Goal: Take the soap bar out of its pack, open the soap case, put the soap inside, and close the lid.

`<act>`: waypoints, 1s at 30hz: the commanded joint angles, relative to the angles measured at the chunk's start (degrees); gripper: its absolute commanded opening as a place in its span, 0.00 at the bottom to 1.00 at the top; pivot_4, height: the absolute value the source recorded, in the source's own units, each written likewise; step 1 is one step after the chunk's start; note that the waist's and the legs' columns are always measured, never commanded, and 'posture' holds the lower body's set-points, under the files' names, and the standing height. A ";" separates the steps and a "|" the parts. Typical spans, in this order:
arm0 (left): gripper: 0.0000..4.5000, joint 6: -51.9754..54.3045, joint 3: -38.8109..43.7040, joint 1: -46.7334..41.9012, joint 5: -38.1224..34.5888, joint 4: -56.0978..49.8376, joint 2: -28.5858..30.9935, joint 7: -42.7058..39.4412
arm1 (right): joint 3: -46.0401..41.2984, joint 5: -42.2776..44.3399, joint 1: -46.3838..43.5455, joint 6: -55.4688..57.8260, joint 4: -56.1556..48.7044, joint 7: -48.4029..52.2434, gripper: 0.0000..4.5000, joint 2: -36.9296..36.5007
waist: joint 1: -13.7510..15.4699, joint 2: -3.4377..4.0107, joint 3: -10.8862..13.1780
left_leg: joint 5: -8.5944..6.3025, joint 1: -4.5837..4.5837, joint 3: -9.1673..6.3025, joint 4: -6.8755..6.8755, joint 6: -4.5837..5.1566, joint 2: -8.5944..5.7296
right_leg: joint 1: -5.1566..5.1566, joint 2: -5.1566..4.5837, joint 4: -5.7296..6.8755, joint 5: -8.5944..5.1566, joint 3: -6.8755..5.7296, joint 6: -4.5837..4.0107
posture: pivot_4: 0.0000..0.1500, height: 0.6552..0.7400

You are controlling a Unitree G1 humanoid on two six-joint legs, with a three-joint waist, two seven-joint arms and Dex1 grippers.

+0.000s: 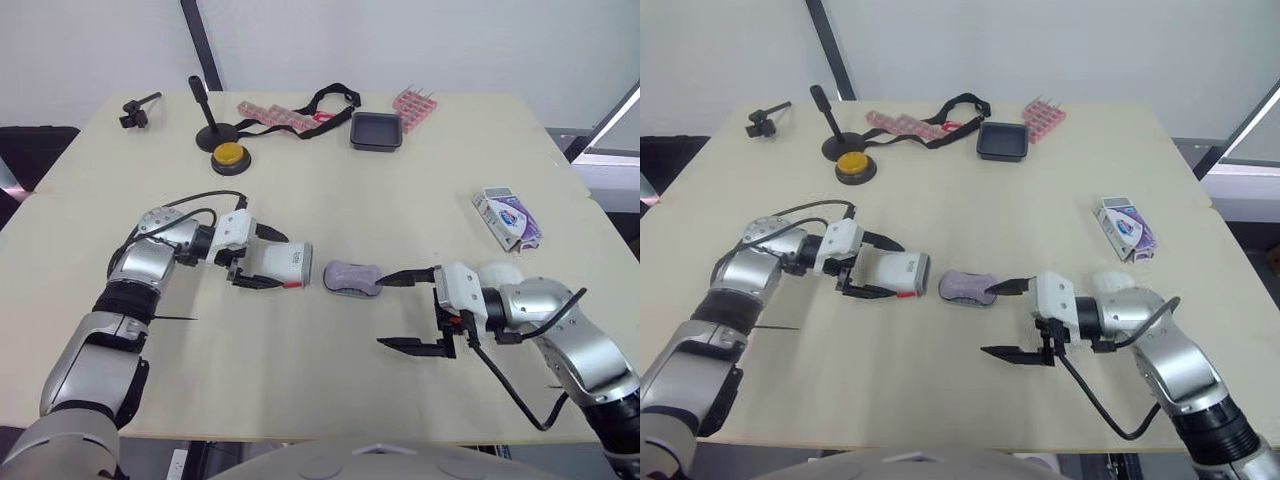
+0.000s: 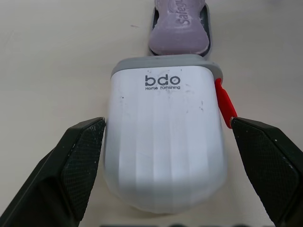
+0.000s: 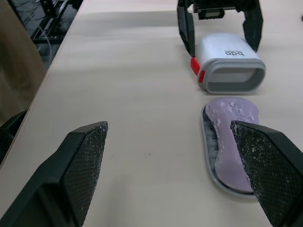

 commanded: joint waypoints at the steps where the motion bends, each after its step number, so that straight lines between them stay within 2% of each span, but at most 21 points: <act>1: 1.00 -1.76 0.11 -0.20 0.75 0.16 -0.05 -0.68 | -4.99 1.30 3.42 -4.84 0.55 -3.55 0.99 2.34 | 0.08 -0.01 0.00 | 0.00 0.00 0.00 0.00 0.00 0.00 | 0.00 -0.05 0.00 0.00 0.00 0.00 | 1.00 0.87; 7: 1.00 -2.53 0.42 0.18 1.17 0.30 -0.42 -0.11 | -9.91 4.18 9.89 -7.48 0.48 -9.27 0.99 7.72 | 0.06 -0.03 -0.02 | -0.01 0.00 -0.01 0.00 0.01 0.01 | 0.00 -0.07 -0.02 0.00 0.00 0.00 | 1.00 0.87; 13: 1.00 -4.26 0.49 0.13 1.89 0.59 -0.46 0.57 | -11.16 5.10 15.69 -8.81 0.58 -9.17 0.99 8.32 | 0.06 -0.03 -0.01 | -0.03 0.00 -0.02 -0.01 0.04 0.00 | 0.03 -0.09 -0.07 -0.01 -0.02 -0.01 | 1.00 0.87; 30: 1.00 -4.64 1.08 0.04 2.90 1.94 -1.23 4.00 | -9.01 3.58 15.89 -11.23 2.86 -7.55 0.99 7.33 | -0.11 -0.03 -0.01 | -0.03 0.00 -0.02 -0.02 0.05 0.00 | 0.04 -0.11 -0.10 -0.01 -0.02 -0.01 | 1.00 0.87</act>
